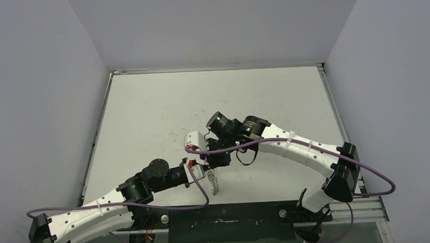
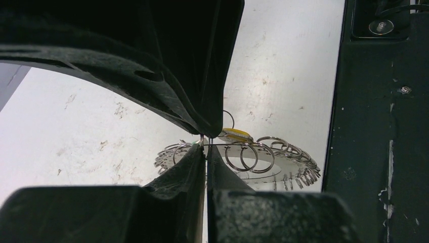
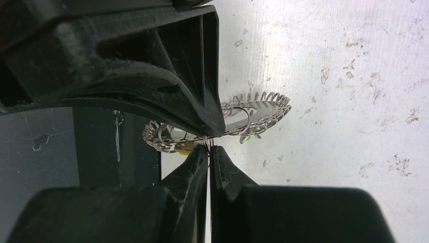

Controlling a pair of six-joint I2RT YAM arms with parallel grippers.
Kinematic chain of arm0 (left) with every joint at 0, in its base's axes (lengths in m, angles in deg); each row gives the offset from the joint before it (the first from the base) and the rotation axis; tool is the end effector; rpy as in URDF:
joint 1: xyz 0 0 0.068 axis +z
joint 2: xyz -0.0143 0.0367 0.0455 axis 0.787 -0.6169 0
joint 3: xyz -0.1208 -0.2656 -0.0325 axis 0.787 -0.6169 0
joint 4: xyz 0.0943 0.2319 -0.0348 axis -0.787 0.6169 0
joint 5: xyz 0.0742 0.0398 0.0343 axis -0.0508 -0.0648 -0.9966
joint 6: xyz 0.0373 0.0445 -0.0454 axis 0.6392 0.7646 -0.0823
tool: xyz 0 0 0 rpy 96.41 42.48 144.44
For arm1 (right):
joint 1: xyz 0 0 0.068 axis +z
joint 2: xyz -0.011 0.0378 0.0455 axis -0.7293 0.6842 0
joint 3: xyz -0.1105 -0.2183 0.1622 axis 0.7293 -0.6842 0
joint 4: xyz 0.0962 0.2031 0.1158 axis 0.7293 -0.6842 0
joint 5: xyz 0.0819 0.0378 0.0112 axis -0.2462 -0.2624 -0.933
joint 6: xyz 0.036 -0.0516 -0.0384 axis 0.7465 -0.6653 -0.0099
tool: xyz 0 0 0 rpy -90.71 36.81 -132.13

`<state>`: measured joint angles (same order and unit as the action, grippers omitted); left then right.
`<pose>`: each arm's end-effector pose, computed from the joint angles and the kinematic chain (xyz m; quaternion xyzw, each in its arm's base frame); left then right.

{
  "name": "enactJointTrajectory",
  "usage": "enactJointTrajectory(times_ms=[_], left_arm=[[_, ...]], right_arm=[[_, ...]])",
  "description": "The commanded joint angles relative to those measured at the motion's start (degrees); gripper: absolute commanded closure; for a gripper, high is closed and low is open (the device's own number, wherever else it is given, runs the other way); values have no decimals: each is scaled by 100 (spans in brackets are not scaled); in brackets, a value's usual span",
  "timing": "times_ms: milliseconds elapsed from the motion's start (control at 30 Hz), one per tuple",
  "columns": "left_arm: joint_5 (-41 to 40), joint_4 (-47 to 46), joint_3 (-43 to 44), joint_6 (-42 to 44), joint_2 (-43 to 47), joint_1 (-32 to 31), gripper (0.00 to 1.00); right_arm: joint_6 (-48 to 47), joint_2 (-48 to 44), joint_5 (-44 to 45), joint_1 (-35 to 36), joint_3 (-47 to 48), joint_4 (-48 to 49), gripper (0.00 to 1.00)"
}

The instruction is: Put the keys on the keyring

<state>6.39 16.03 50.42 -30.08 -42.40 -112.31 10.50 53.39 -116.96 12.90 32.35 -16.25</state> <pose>0.0733 -0.1465 0.2501 0.5240 0.5783 -0.2801 0.5590 0.1352 0.2900 0.3209 -0.6586 0.6636 0.3104 0.1721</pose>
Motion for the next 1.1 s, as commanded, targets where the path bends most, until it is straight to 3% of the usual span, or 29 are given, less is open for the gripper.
enactJointTrajectory(times_ms=[0,67,200,433,500,667,867,933,1067], left_arm=[[52,-380,81,26,137,-29,100],[44,-410,74,15,134,-29,100],[19,-464,112,8,52,-31,87],[29,-712,113,-33,-162,-26,83],[27,-725,113,-28,-203,-26,84],[-21,-578,131,-12,-204,-31,100],[-45,-611,21,-36,-30,-30,100],[-54,-732,-62,-80,39,-28,100],[-86,-1192,-318,-238,158,-29,100]], right_arm=[[123,-21,35,41,271,286,100],[128,-22,21,40,272,288,100],[139,-31,-35,39,303,294,100],[131,-15,-124,46,299,296,100],[130,-5,-126,47,299,289,100],[114,-16,-125,48,292,305,100],[130,-51,-20,35,213,429,99],[156,-105,25,15,144,541,95],[259,-387,2,-173,-201,1018,66]])
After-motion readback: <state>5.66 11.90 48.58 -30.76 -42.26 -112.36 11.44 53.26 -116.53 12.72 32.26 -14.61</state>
